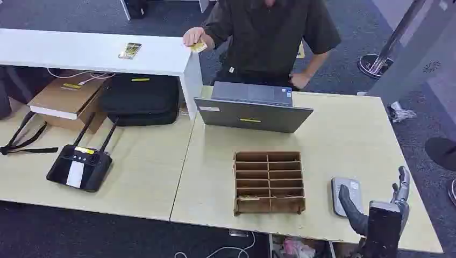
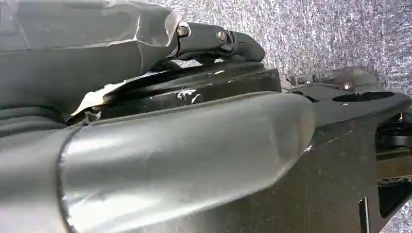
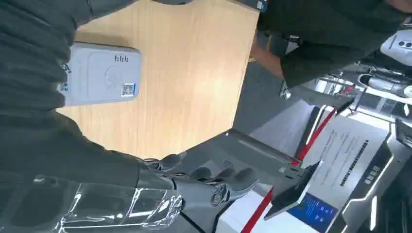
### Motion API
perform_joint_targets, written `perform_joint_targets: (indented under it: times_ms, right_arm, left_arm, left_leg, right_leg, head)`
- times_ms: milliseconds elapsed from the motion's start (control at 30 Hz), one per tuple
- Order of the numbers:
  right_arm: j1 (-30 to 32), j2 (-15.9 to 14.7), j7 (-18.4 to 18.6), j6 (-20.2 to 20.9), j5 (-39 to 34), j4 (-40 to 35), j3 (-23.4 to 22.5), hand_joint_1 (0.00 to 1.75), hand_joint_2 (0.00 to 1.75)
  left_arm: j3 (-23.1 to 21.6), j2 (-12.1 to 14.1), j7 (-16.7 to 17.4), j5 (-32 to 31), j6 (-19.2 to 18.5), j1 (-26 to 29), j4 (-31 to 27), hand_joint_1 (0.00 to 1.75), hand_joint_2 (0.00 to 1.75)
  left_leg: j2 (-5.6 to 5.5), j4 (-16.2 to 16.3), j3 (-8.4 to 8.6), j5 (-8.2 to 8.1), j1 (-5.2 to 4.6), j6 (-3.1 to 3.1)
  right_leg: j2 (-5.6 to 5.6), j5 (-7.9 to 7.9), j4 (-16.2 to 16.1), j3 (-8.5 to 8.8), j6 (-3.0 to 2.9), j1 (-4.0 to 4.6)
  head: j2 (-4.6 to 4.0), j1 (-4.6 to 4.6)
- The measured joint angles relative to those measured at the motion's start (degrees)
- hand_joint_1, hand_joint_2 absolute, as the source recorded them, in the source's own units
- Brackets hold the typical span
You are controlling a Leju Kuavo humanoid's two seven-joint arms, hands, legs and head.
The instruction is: Pass the card to the sensor for recognition and then transmit it.
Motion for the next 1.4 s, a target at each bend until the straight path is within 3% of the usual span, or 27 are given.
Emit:
perform_joint_targets:
  times_ms: [700,867,1133,1400]
  right_arm:
    - [-2.21,0.57,0.00,2.93,2.27,0.59,-1.44,0.00,1.75]
    - [-10.03,-0.15,0.20,5.47,3.69,4.99,-2.49,0.00,1.75]
    - [-28.68,-1.47,3.70,11.11,6.08,19.44,-3.87,0.00,1.75]
    - [-42.88,-1.70,4.81,14.75,8.37,34.72,-3.80,0.00,1.75]
  left_arm:
    - [-0.55,0.15,0.94,-3.08,-0.22,0.09,0.00,0.00,0.00]
    - [-1.66,0.50,1.14,-5.12,-0.94,-0.08,0.00,0.00,0.00]
    - [-3.94,0.92,1.81,-7.96,-1.88,-0.61,0.00,0.00,0.00]
    - [-5.18,0.94,2.49,-8.92,-2.08,-0.85,0.00,0.00,0.00]
  left_leg:
    - [0.01,0.00,0.00,0.00,0.00,0.00]
    - [0.12,0.00,0.03,0.05,0.00,-0.06]
    - [0.12,0.07,0.04,0.18,-0.01,-0.13]
    - [0.10,0.07,-0.01,0.19,-0.01,-0.14]
  right_leg:
    - [0.01,0.00,0.01,0.00,0.00,0.00]
    - [0.10,0.09,0.04,0.00,0.02,0.00]
    - [0.17,0.19,0.16,-0.05,-0.03,-0.01]
    - [0.15,0.19,0.25,-0.12,-0.03,-0.01]
  head:
    - [0.00,0.00]
    - [0.00,0.00]
    - [0.00,0.00]
    - [0.00,-0.02]
